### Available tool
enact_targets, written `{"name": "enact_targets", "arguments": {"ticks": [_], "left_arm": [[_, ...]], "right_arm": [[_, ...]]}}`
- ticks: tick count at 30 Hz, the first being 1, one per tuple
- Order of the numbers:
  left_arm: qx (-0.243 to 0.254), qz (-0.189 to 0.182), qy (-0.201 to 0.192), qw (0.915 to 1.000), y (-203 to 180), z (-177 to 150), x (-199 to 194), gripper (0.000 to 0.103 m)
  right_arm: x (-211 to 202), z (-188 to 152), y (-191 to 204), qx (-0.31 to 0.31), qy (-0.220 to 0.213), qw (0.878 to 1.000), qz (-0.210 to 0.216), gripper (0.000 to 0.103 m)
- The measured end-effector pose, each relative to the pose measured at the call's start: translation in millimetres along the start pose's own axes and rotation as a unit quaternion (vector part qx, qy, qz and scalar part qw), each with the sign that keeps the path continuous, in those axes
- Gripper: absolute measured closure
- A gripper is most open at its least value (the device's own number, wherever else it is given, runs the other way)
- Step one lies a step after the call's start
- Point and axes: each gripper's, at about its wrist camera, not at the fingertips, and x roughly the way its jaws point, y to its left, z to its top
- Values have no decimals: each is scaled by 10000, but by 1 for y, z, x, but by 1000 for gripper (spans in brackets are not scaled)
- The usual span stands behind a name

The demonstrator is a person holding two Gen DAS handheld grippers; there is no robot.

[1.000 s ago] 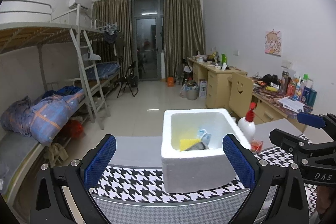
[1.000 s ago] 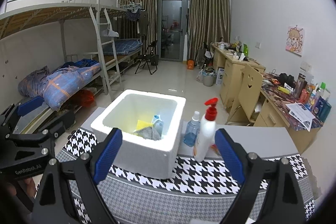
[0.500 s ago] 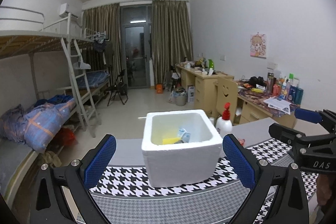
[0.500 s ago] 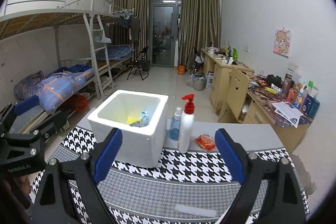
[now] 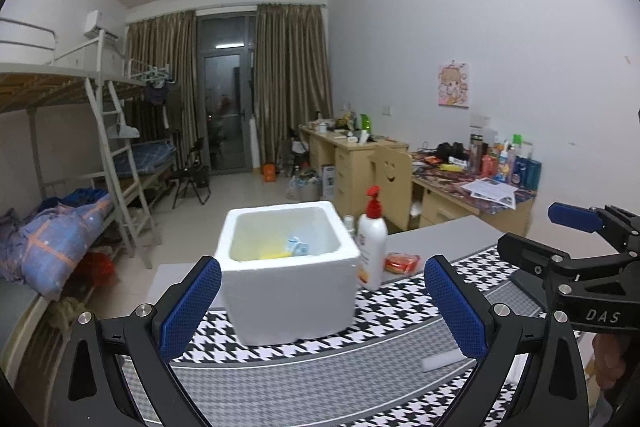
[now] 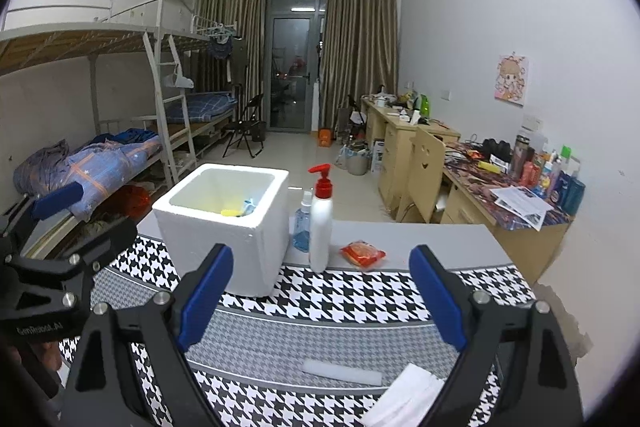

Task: Organize soft objects
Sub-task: 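Move both tools from the box toward the white foam stick and paper towels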

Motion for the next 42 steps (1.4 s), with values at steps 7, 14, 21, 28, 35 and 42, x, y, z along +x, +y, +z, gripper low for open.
{"name": "enact_targets", "arguments": {"ticks": [7,14,21,28,35,42], "left_arm": [[85,-262,-3,9996,-15,-4,-4,1],[220,-665,35,9975,-28,-9,1,1],[261,-985,123,9947,-36,-18,9,1],[510,-1419,345,9880,-50,-30,26,1],[640,-1706,608,9814,-61,-44,47,1],[1025,-1752,916,9749,-77,-61,69,1]], "right_arm": [[-12,-12,-10,136,89,9994,-296,10],[-17,-28,-23,351,171,9981,-473,10],[-20,-39,-33,454,231,9965,-663,10],[-18,-57,-46,709,346,9941,-746,10],[-23,-74,-55,892,384,9899,-1034,10],[-21,-89,-65,1071,493,9859,-1184,10]]}}
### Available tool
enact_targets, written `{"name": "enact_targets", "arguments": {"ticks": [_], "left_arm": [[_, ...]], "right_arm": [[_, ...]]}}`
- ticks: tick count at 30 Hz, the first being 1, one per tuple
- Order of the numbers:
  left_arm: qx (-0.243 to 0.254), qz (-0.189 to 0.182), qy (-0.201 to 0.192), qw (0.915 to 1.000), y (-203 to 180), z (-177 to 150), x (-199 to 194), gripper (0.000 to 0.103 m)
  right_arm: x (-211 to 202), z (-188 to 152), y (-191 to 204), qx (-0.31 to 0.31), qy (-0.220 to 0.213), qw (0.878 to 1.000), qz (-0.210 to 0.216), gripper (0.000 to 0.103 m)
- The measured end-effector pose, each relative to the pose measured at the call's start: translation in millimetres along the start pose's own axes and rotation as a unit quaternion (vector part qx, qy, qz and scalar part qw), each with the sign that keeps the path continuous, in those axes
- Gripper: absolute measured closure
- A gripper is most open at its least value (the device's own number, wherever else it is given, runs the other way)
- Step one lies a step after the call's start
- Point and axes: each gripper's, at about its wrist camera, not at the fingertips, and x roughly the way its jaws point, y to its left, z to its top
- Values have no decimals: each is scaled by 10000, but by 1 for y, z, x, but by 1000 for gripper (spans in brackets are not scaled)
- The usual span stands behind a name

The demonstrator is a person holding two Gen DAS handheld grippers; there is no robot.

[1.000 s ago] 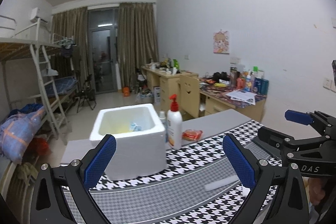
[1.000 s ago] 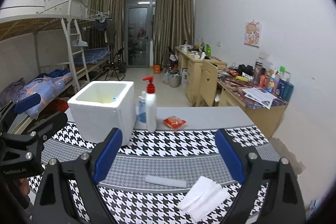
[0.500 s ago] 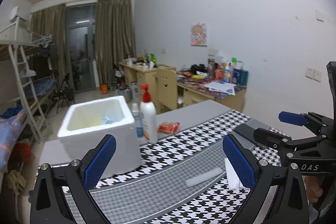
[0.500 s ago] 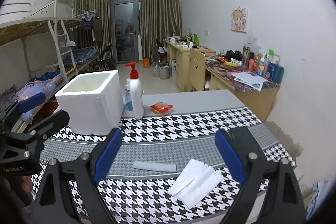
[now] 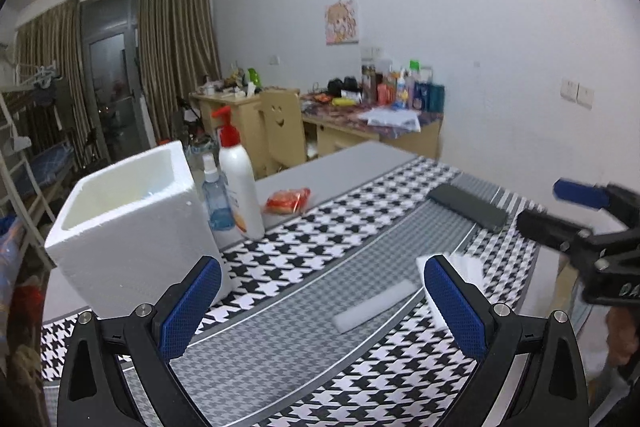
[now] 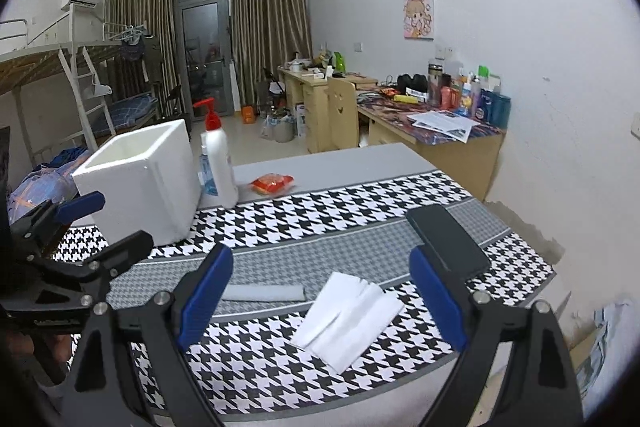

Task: Organize soft objects
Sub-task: 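Move both tools from the box toward the white foam stick and paper towels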

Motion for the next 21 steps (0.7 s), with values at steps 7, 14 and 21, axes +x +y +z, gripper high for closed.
{"name": "enact_targets", "arguments": {"ticks": [7,14,21], "left_arm": [[131,-219,288,9993,-3,-12,22,1],[206,-251,627,9975,-9,-18,43,1],[414,-308,946,9942,-17,-23,72,1]], "right_arm": [[7,-11,-10,175,175,9997,9,10],[22,-24,-15,260,401,9988,-83,10],[33,-33,-22,333,543,9979,-95,10]]}}
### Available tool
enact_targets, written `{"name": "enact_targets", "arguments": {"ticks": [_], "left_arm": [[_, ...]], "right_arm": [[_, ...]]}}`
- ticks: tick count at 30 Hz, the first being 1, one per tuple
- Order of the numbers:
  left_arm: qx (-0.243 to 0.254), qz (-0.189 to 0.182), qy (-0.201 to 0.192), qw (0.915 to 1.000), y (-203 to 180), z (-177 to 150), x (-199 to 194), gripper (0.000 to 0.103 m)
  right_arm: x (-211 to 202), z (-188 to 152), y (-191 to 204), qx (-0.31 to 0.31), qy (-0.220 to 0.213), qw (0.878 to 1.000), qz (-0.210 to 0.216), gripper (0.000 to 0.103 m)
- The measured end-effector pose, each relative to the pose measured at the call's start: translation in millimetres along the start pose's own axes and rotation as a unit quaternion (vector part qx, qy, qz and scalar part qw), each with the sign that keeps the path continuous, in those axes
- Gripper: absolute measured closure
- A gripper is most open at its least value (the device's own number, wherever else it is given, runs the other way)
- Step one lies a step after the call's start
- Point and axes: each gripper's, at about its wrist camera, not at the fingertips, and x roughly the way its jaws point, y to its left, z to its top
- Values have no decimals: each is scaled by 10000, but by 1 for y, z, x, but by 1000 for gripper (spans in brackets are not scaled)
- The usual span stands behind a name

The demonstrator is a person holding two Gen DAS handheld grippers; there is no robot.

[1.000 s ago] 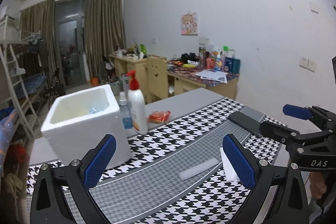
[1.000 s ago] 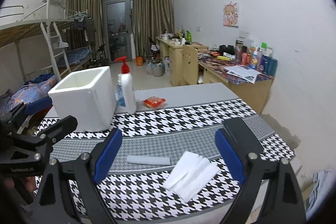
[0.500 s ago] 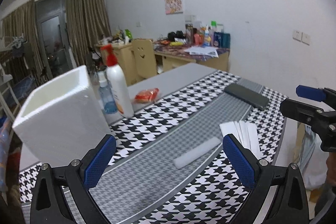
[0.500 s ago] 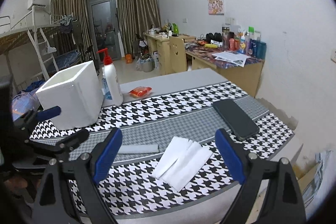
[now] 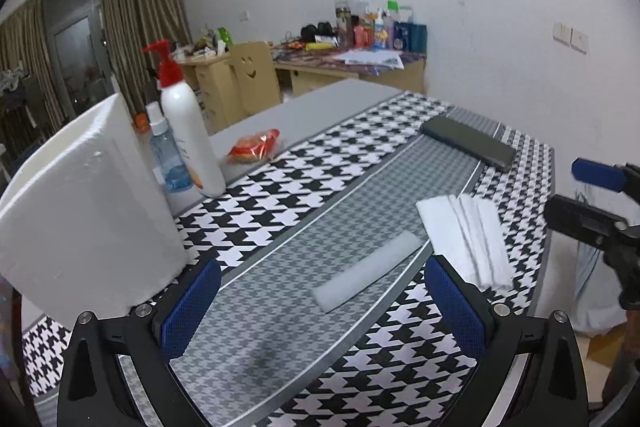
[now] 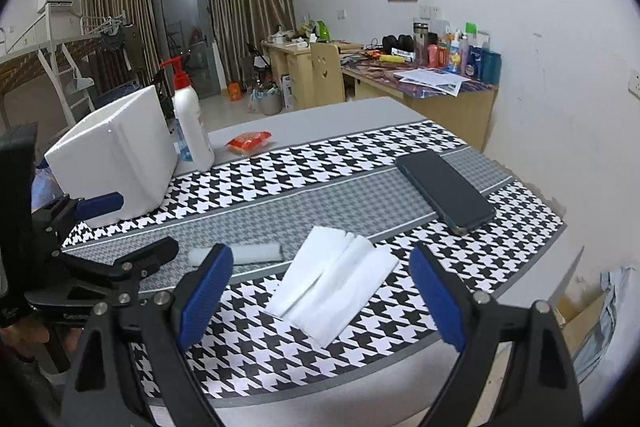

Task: Organize soft objects
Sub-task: 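Move both tools from the box toward the white foam stick and paper towels, then close the left tool on the white foam stick while the right tool approaches the white paper towels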

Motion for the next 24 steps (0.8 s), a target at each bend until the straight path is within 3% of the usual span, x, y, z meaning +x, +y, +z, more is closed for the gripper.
{"name": "enact_targets", "arguments": {"ticks": [10,15,24], "left_arm": [[205,-393,179,9989,-6,-2,27,1],[294,-415,313,9982,-6,-2,41,2],[426,-707,491,9954,-6,-8,60,11]], "right_arm": [[19,-9,-7,-1,271,9996,-89,10],[30,-13,-12,73,423,9990,-103,10],[36,-18,-13,40,437,9989,-161,10]]}}
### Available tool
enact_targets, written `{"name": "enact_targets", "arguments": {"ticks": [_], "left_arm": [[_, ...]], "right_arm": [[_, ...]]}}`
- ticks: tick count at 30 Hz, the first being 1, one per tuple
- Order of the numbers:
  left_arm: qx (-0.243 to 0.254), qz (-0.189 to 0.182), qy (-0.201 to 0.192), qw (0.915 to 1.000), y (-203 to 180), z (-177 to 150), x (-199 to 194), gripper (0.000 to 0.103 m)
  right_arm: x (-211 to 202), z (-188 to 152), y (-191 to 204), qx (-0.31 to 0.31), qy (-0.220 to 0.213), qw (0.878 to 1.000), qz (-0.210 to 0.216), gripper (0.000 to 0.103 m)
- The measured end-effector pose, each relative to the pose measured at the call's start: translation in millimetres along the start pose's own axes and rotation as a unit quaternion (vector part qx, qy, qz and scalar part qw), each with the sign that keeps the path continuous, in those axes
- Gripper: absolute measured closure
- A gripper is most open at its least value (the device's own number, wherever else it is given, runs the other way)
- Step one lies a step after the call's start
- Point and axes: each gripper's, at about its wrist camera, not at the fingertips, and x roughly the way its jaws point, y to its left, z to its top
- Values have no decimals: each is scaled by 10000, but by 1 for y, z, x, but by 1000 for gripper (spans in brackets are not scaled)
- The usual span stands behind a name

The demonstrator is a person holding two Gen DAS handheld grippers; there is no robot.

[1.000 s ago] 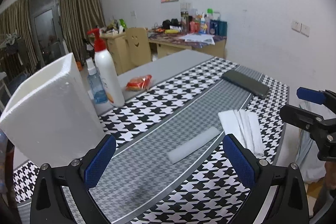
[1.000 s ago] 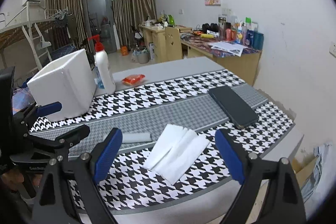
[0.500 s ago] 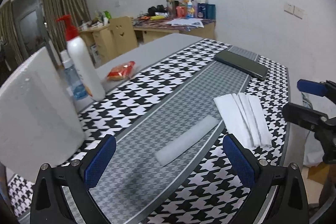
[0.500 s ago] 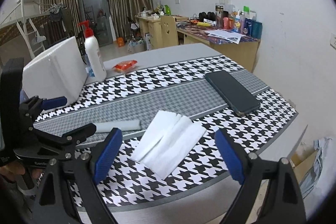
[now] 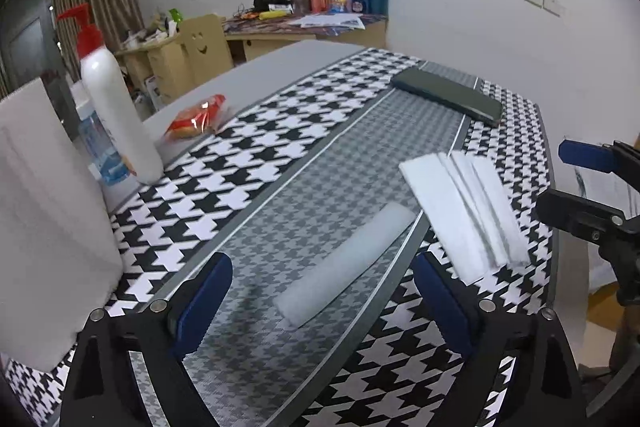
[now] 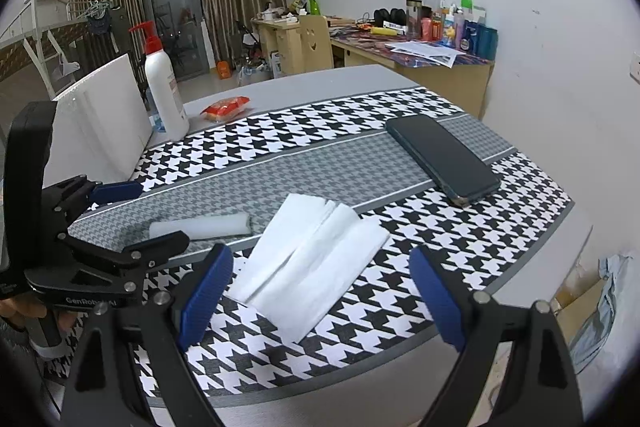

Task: Organize soft objects
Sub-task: 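Close the left tool on the white foam stick while the right tool approaches the white paper towels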

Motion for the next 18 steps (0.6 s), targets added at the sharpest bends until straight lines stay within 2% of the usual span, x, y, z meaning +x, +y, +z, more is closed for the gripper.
{"name": "enact_targets", "arguments": {"ticks": [3,7,18], "left_arm": [[78,-54,115,9999,-2,-2,9,19],[217,1,196,9996,-6,-5,17,20],[-31,-263,354,9990,3,-2,26,38]], "right_arm": [[6,-3,-1,39,75,10000,21,10],[10,-6,-2,81,128,9998,106,10],[21,-12,-5,99,256,9993,254,10]]}}
